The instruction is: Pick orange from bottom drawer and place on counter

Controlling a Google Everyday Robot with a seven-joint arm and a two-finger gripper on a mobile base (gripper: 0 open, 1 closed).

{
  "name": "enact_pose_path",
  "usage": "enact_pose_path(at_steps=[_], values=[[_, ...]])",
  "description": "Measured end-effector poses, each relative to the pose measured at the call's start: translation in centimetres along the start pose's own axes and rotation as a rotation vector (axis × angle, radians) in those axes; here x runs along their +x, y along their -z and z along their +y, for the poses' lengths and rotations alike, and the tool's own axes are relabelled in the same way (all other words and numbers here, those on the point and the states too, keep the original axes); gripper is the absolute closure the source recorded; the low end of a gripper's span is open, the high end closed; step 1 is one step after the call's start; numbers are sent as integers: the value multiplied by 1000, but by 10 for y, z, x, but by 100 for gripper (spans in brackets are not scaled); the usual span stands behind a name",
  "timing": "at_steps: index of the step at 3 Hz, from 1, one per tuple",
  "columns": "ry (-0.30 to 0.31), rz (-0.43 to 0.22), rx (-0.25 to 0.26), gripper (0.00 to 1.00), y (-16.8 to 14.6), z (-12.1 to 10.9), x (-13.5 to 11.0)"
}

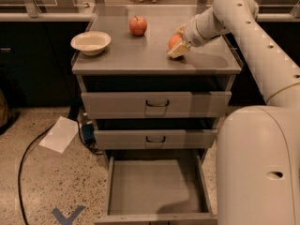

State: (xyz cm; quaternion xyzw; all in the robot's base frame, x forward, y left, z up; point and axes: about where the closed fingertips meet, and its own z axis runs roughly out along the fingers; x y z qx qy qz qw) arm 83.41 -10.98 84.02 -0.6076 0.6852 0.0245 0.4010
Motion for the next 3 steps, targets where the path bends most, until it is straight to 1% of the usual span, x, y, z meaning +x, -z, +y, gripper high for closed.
enact_pose_path(at_steps=[3], values=[[0,0,0,11,0,0,0]])
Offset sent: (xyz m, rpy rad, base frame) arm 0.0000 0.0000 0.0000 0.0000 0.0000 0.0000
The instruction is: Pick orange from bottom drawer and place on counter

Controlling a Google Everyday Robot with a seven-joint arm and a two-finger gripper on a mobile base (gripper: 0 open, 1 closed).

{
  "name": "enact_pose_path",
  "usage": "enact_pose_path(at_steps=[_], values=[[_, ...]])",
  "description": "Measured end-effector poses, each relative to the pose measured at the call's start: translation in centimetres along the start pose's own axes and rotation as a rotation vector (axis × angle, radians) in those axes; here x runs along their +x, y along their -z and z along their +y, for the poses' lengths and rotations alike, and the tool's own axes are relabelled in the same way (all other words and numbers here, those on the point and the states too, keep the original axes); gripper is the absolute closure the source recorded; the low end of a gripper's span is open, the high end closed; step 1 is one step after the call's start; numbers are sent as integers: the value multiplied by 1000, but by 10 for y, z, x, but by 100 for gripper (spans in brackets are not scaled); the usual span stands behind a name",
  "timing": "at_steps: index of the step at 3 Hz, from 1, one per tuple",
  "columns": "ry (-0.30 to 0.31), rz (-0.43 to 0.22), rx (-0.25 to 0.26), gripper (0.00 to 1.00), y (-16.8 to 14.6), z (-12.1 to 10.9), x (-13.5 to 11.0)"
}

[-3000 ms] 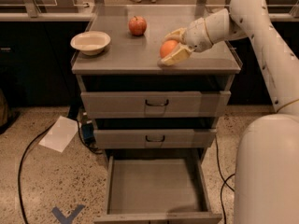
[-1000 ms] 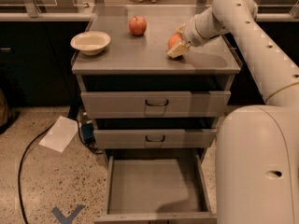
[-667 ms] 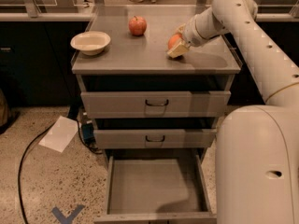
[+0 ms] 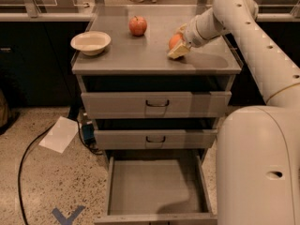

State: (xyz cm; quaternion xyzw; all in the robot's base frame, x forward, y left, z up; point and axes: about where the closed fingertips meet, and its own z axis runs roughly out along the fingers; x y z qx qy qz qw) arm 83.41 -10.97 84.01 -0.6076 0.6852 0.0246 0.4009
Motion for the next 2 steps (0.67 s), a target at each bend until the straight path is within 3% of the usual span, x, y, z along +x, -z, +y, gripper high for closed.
enact_pose_path(at_steps=[1,2], values=[[0,0,0,0,0,0,0],[0,0,0,0,0,0,0]])
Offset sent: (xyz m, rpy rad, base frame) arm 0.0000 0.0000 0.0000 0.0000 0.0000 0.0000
